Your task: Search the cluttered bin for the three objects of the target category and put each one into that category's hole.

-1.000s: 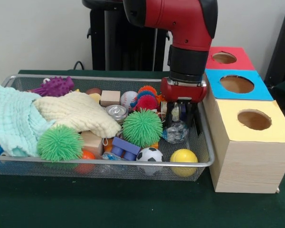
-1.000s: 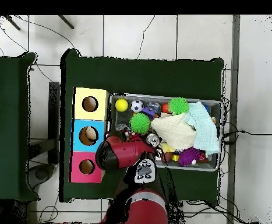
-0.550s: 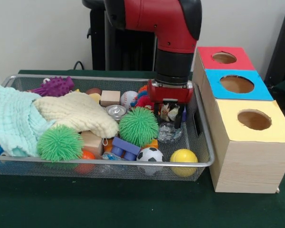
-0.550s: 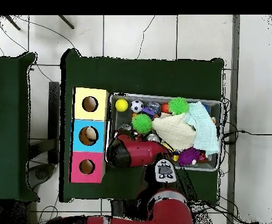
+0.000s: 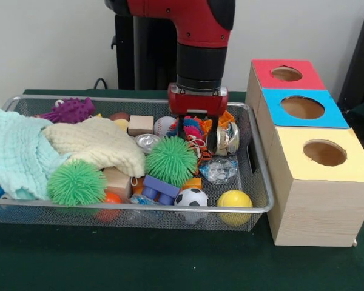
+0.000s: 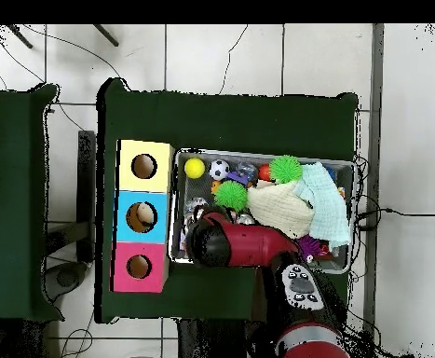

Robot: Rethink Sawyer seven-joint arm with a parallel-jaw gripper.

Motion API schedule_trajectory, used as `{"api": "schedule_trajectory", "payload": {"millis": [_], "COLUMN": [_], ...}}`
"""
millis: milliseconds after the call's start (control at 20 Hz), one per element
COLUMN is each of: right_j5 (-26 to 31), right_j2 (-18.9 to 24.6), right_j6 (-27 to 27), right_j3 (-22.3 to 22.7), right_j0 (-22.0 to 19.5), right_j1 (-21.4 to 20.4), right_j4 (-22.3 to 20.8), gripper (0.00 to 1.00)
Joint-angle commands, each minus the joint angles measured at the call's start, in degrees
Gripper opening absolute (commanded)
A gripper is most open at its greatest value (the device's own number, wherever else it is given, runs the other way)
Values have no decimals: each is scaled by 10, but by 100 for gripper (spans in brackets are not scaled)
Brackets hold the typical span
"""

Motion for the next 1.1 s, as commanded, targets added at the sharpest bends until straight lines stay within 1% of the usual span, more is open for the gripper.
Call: {"api": "schedule_trajectory", "payload": {"millis": [50,500,650,900,1100], "right_j5": [-12,-56,-65,-86,-99], "right_j2": [102,149,135,92,71], "right_j6": [54,69,73,72,72], "right_j3": [32,43,41,16,0], "right_j0": [-19,-43,-28,-3,9], "right_j1": [33,53,54,69,77], "right_j4": [-17,-22,-22,-25,-22], "gripper": [100,100,100,100,100]}}
